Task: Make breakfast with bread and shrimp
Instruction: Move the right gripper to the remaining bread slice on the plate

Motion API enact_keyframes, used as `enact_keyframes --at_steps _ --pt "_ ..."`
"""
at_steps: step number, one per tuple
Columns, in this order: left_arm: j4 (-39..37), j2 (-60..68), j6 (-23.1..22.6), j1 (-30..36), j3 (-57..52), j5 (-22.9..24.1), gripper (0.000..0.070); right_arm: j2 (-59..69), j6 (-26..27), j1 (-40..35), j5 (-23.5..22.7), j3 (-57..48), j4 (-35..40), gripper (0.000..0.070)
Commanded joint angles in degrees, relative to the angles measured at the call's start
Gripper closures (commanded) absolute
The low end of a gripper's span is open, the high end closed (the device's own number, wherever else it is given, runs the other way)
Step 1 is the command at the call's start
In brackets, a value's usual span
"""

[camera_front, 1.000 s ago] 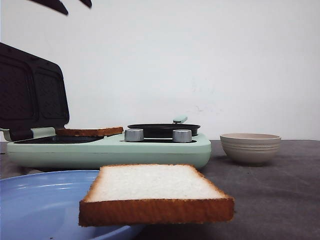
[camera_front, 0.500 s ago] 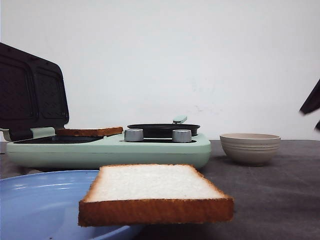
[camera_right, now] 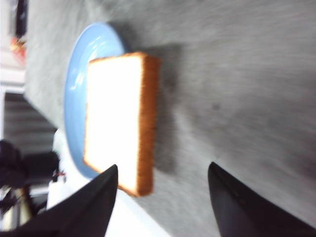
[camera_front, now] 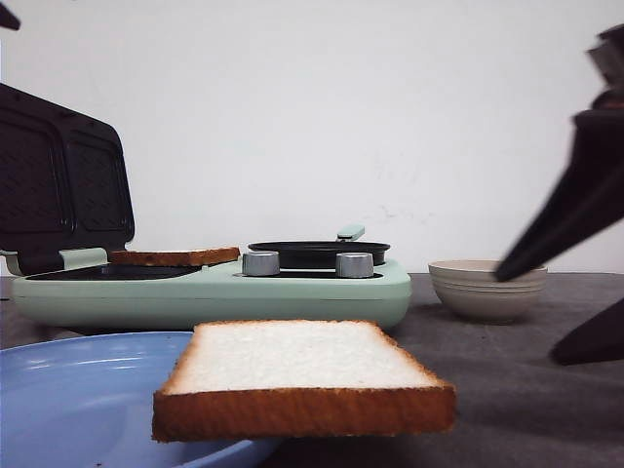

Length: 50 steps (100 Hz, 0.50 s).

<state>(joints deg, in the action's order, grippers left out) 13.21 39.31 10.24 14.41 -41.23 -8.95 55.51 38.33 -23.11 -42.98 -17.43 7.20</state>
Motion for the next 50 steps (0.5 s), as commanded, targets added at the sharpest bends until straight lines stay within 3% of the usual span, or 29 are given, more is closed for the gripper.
enact_keyframes --at_steps 1,16,50 --pt "0.1 -1.3 1.1 0.1 0.3 0.2 0.0345 3.2 2.1 -1.5 -1.0 -0.1 -2.9 0.0327" --pt "5.1 -4.5 0.7 0.1 0.7 0.4 0.0345 10.1 2.9 -4.9 -2.7 -0.1 -7.1 0.0269" --pt "9.5 -9.1 -1.3 0.1 0.7 3.4 0.0345 12.8 4.8 -8.8 -3.5 -0.1 -12.0 0.0268"
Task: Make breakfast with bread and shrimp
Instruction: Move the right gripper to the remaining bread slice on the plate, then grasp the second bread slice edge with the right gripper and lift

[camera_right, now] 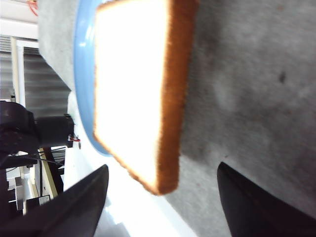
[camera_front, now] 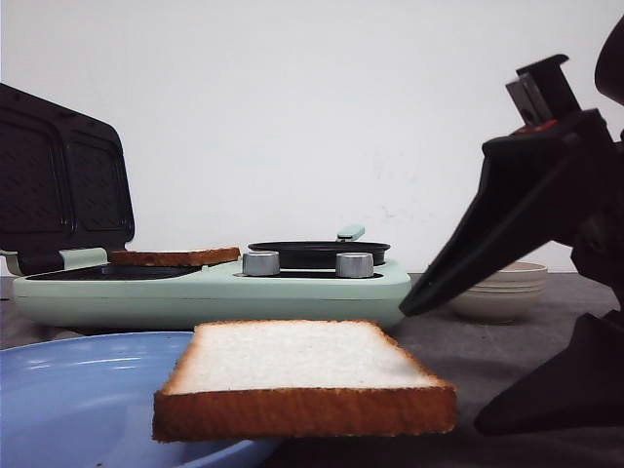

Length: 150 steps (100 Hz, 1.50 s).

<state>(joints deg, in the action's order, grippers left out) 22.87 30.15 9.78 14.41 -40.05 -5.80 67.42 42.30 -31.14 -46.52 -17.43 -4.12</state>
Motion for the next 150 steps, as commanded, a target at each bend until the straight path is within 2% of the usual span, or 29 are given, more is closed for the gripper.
enact_keyframes --at_steps 1,20,38,68,73,85,88,111,150 --pt "-0.2 0.0 -0.8 0.1 -0.5 0.3 0.0345 0.9 0.9 -0.8 0.0 -0.1 -0.7 0.0268" --pt "-0.2 0.0 -1.2 0.1 -0.5 0.3 0.0345 3.0 1.5 -2.1 -0.3 -0.1 -2.7 0.0269" --pt "-0.2 0.0 -1.2 0.1 -0.5 0.3 0.0345 6.8 4.7 -3.8 -2.6 -0.1 -8.9 0.0272" --pt "-0.1 0.0 -1.2 0.1 -0.5 0.3 0.0345 14.4 9.1 -6.3 -3.0 -0.1 -18.6 0.0297" --pt "-0.1 0.0 -1.2 0.1 -0.5 0.3 0.0345 15.3 10.0 -6.6 -2.9 -0.1 -20.1 0.0366" --pt "-0.1 0.0 -1.2 0.1 -0.5 0.3 0.0345 15.8 11.2 -7.4 -1.6 -0.1 -21.2 0.0649" --pt "-0.1 0.0 -1.2 0.1 -0.5 0.3 0.0345 15.8 11.2 -7.5 -1.3 -0.1 -21.2 0.0700" --pt "-0.1 0.0 -1.2 0.1 -0.5 0.3 0.0345 15.7 11.9 -7.5 -1.5 -0.1 -23.2 0.0700" --pt "-0.1 0.0 -1.3 0.1 -0.5 0.3 0.0345 13.7 23.8 -7.8 -1.6 -0.3 -40.7 0.0700"
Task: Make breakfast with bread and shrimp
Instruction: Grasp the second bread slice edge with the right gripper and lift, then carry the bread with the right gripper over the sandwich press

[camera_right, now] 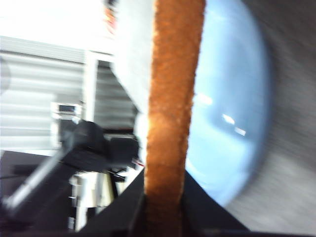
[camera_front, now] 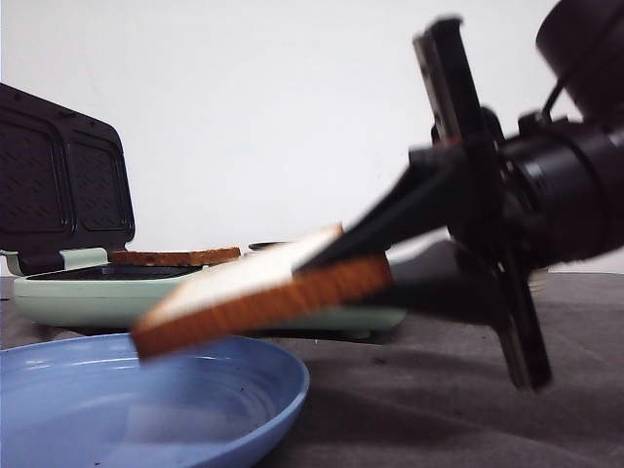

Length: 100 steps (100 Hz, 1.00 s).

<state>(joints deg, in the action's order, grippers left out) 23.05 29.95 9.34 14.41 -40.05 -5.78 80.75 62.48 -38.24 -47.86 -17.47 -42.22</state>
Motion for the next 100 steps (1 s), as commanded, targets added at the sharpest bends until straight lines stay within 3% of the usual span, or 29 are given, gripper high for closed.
enact_keyframes --at_steps 1,14,33,51,73,85,100 --pt "-0.2 0.2 -0.9 0.1 -0.5 0.3 0.0345 0.3 3.8 -0.7 -0.2 -0.2 -3.0 0.0700" --pt "-0.2 0.2 -0.9 0.1 -0.5 1.6 0.0345 0.3 6.0 -1.0 0.2 -1.6 -5.9 0.0700" --pt "-0.3 0.2 -0.9 0.1 -0.5 2.4 0.0346 0.3 4.9 -1.0 2.3 -8.0 -2.5 0.0700" --pt "-0.3 -0.1 -0.9 0.1 -0.5 3.7 0.0346 0.4 -3.9 -1.0 4.9 -19.1 12.3 0.0700" --pt "-0.4 -0.1 -1.0 0.1 -0.5 8.5 0.0346 1.3 -19.8 -1.2 15.3 -34.0 34.2 0.0700" --pt "-0.8 -0.1 -1.4 0.1 -0.5 11.1 0.0346 3.8 -24.2 -1.2 17.2 -40.4 39.3 0.0700" --pt "-2.5 -0.1 -1.8 0.1 -0.5 12.3 0.0345 9.7 -25.4 -1.2 16.7 -47.3 41.2 0.0700"
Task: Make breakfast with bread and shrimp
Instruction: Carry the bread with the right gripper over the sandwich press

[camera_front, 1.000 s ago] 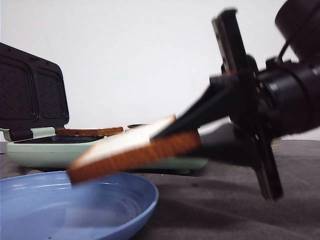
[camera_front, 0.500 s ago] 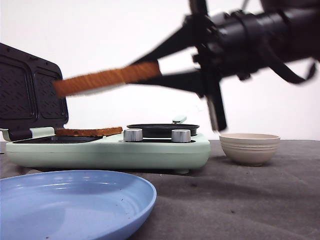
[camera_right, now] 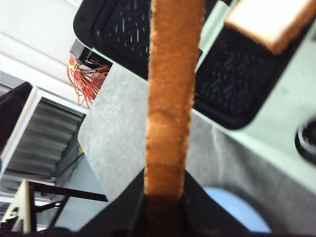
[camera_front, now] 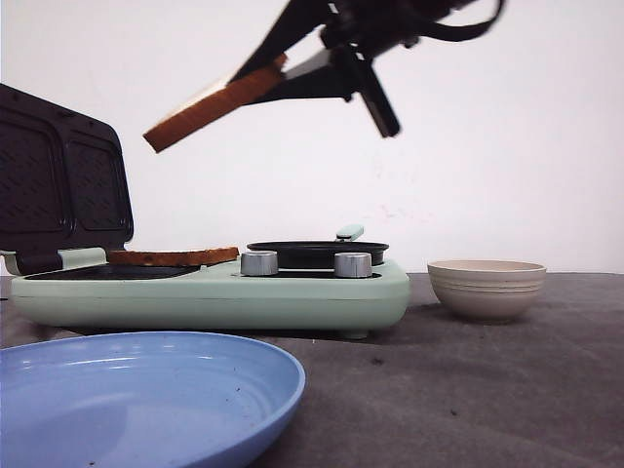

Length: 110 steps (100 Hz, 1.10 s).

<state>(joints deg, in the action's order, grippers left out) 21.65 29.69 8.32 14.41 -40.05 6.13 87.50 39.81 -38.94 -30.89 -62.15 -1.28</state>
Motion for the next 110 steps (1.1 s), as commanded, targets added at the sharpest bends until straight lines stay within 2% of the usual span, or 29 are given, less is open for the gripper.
enact_keyframes --at_steps 1,57,91,110 --pt "-1.1 0.2 -0.8 0.1 -0.5 0.3 0.0345 3.4 -2.7 -0.5 -0.4 -3.1 0.3 0.0700" --pt "-1.5 0.2 -0.7 0.1 -0.5 0.3 0.0345 24.5 -2.3 -2.3 -1.8 -21.2 1.3 0.0700" --pt "-1.4 0.2 -0.7 0.1 -0.5 0.3 0.0345 28.3 0.9 -4.0 -2.0 -23.5 -1.7 0.0700" --pt "-1.4 0.2 -0.7 0.1 -0.5 0.3 0.0345 28.3 2.0 -4.2 0.4 -23.6 -3.3 0.0700"
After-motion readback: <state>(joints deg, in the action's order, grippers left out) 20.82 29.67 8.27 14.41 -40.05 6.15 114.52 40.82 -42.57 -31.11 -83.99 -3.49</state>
